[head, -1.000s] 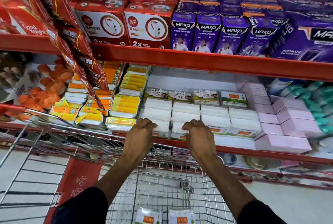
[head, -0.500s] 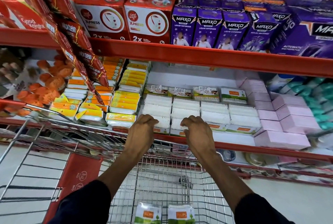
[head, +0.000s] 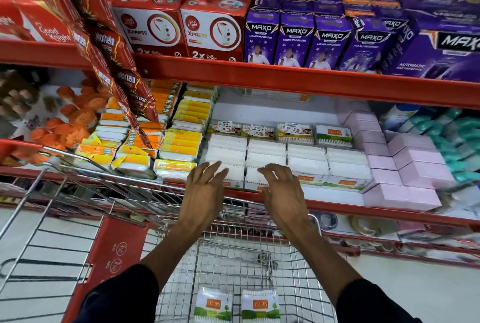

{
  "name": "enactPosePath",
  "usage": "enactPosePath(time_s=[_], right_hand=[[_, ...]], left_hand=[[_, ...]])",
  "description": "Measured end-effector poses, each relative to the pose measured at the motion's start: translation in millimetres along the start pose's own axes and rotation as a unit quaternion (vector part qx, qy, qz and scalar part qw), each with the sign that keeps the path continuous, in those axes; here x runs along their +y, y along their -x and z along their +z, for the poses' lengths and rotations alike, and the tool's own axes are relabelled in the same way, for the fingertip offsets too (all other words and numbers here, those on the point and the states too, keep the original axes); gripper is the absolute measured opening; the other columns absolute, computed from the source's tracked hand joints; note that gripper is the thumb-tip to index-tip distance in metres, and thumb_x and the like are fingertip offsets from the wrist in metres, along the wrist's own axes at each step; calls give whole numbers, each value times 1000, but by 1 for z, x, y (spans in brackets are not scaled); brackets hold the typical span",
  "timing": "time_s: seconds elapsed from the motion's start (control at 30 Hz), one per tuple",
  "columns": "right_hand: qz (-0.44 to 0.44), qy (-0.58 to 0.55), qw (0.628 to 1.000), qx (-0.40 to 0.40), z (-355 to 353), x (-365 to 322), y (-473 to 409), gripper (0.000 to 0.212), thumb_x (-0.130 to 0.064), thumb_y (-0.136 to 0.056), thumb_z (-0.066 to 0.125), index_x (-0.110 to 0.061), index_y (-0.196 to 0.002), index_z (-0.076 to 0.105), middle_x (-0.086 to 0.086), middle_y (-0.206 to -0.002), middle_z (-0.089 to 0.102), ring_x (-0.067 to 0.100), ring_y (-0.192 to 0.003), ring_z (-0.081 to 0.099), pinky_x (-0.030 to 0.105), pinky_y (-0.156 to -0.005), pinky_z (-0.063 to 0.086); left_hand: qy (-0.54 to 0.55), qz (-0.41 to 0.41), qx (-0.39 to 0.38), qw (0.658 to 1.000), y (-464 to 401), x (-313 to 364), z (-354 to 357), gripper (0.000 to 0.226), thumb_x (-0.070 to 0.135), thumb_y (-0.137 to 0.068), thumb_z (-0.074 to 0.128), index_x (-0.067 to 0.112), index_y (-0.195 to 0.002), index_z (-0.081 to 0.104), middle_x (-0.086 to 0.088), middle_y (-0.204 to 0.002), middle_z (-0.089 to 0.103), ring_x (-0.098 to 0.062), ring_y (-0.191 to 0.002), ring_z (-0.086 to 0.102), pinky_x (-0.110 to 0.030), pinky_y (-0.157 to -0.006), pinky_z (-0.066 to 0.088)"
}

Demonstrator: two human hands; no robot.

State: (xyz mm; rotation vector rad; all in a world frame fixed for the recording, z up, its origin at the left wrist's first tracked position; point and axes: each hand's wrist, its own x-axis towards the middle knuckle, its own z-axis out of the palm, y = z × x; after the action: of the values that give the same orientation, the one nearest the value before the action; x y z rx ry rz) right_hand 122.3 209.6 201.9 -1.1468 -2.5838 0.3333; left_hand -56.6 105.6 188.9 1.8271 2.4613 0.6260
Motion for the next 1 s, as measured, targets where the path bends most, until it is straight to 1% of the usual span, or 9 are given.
enactPosePath(time_s=[0.1,0.2,0.3,0.43,0.57,0.67,0.77,0.87,1.0], right_hand=[[-12,20,1000,12,2,-4,31,62,-20,-92,60,-20,-147,31,10,-157,28,30,-146,16,51,-119,20],[-15,42,999,-29,20,-5,67,68,-32,-96,51,-25,-152,13,9,-163,4,28,-148,-9,57,-119,9],[-15,61,993,-98,49,-2,105,71,-36,-94,48,-26,-153,9,10,-163,0,32,-148,-11,63,-116,9],[-22,67,981,-180,94,6,148,67,-39,-90,34,-22,-152,14,12,-162,8,36,-148,0,66,-113,14],[-28,61,962,-264,146,21,178,76,-35,-90,59,-18,-152,17,12,-161,8,36,-147,4,58,-114,6],[-44,89,933,-347,175,29,191,70,-33,-97,54,-14,-151,15,9,-161,5,32,-148,3,53,-120,3],[-33,100,908,-406,194,35,195,59,-26,-97,55,-9,-147,27,14,-155,31,33,-143,24,48,-118,15],[-31,104,903,-416,204,38,194,38,-15,-89,64,-10,-125,52,13,-128,57,32,-119,49,42,-101,39],[-11,72,910,-408,201,38,188,28,-10,-87,65,-6,-113,57,15,-117,58,34,-110,52,40,-88,45]], left_hand=[[-12,3,-21,1000,34,0,9,57,29,-98,53,23,-151,32,-8,-163,19,-33,-150,7,-63,-118,11],[-31,22,-48,998,75,0,25,68,41,-98,46,24,-155,15,-11,-165,2,-36,-149,-8,-64,-117,2],[-43,33,-102,993,115,-4,50,72,47,-96,46,21,-155,14,-14,-163,2,-40,-149,-4,-65,-116,2],[-71,24,-208,975,165,-18,95,75,51,-96,42,19,-156,10,-17,-163,-1,-44,-148,-6,-69,-113,6],[-45,3,-298,953,198,-32,135,79,46,-95,45,16,-156,5,-18,-163,-2,-47,-146,-3,-70,-112,11],[-41,-10,-383,923,213,-37,157,77,31,-99,48,14,-155,-2,-14,-160,-15,-43,-147,-7,-62,-118,8],[-62,-12,-452,890,218,-39,173,66,22,-102,43,12,-155,5,-13,-164,0,-35,-150,2,-53,-120,9],[-38,-30,-467,883,216,-44,187,64,2,-93,51,10,-151,26,-15,-156,32,-33,-142,31,-43,-117,23],[8,-63,-443,894,212,-45,191,61,-9,-82,57,5,-140,46,-17,-140,50,-34,-127,49,-37,-108,38]])
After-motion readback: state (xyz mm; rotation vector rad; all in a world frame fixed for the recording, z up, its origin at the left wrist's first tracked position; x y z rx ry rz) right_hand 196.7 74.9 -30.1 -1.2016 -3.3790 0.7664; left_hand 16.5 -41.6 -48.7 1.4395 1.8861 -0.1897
